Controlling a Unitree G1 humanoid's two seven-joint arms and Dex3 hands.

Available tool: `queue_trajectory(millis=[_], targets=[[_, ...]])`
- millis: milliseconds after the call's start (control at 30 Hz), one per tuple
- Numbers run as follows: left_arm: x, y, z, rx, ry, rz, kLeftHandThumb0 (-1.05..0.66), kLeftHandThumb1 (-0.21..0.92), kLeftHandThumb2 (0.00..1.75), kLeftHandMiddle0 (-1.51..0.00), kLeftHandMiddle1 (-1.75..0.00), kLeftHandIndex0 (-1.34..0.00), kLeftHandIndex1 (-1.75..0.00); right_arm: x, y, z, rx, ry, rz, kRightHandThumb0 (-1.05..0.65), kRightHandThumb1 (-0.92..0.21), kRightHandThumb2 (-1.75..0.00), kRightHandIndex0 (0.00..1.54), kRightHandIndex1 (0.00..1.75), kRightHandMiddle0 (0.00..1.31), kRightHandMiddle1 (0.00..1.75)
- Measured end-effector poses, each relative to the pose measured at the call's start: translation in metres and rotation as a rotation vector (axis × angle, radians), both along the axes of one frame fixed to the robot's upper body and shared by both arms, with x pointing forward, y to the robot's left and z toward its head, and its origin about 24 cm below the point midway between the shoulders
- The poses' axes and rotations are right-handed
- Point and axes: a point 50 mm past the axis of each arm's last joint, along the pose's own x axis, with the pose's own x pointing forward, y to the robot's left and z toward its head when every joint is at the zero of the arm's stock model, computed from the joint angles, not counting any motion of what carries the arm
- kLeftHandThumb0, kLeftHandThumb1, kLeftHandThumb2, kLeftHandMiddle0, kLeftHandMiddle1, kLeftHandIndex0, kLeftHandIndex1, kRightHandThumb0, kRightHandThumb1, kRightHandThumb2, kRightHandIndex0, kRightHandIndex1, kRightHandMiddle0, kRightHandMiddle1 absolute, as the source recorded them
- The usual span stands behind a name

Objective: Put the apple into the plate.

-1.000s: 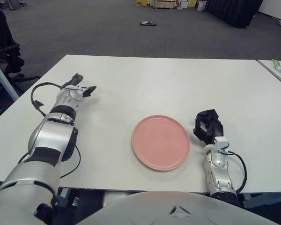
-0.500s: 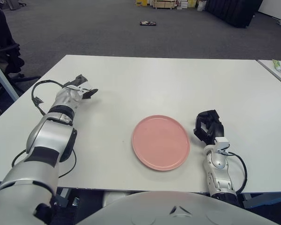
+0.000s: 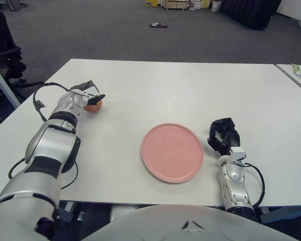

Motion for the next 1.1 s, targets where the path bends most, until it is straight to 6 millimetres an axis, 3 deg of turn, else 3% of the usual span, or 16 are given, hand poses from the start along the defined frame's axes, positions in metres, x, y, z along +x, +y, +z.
queue_trajectory(millis=[267, 633, 667, 733, 833, 967, 1100], targets=[[-0.0002, -0.0023, -0.0009, 0.009, 0.037, -0.046, -0.77, 0.85, 0.74, -0.76, -1.75, -0.58, -1.75, 0.0018, 0.0003, 0.0005, 0.001, -0.001, 0.002, -0.38, -0.67, -0.87, 0.56, 1.31, 0.34, 1.75], [-0.0005, -0.0051, -0.0012, 0.03, 0.06, -0.11, -0.73, 0.81, 0.78, -0.74, -1.75, -0.54, -1.75, 0.0023, 0.0, -0.0013, -0.001, -0.001, 0.005, -0.38, -0.68, -0.86, 0.56, 1.32, 0.33, 1.75], [-0.0005, -0.0052, -0.0011, 0.029, 0.059, -0.113, -0.63, 0.69, 0.9, -0.72, -1.73, -0.52, -1.75, 0.0025, 0.0001, -0.0014, -0.001, -0.001, 0.005, -0.38, -0.68, -0.86, 0.56, 1.32, 0.33, 1.75], [-0.0006, -0.0053, -0.0008, 0.032, 0.06, -0.122, -0.54, 0.59, 1.0, -0.7, -1.71, -0.5, -1.75, 0.0027, 0.0, -0.0016, -0.001, -0.004, 0.005, -0.38, -0.68, -0.86, 0.55, 1.31, 0.34, 1.75], [-0.0008, -0.0053, -0.0004, 0.043, 0.065, -0.142, -0.47, 0.54, 1.04, -0.66, -1.68, -0.47, -1.75, 0.0028, -0.0002, -0.0016, 0.0, -0.009, 0.004, -0.38, -0.68, -0.87, 0.54, 1.31, 0.34, 1.75], [-0.0012, -0.0044, 0.0001, 0.051, 0.073, -0.156, -0.43, 0.56, 1.01, -0.63, -1.65, -0.43, -1.75, 0.0027, -0.0004, -0.0017, 0.001, -0.01, 0.003, -0.38, -0.68, -0.87, 0.54, 1.3, 0.34, 1.75], [-0.0018, -0.0035, 0.0002, 0.05, 0.092, -0.169, -0.4, 0.66, 0.88, -0.55, -1.59, -0.35, -1.75, 0.0029, -0.0005, -0.0016, 0.001, -0.01, 0.002, -0.38, -0.7, -0.84, 0.52, 1.3, 0.32, 1.75]])
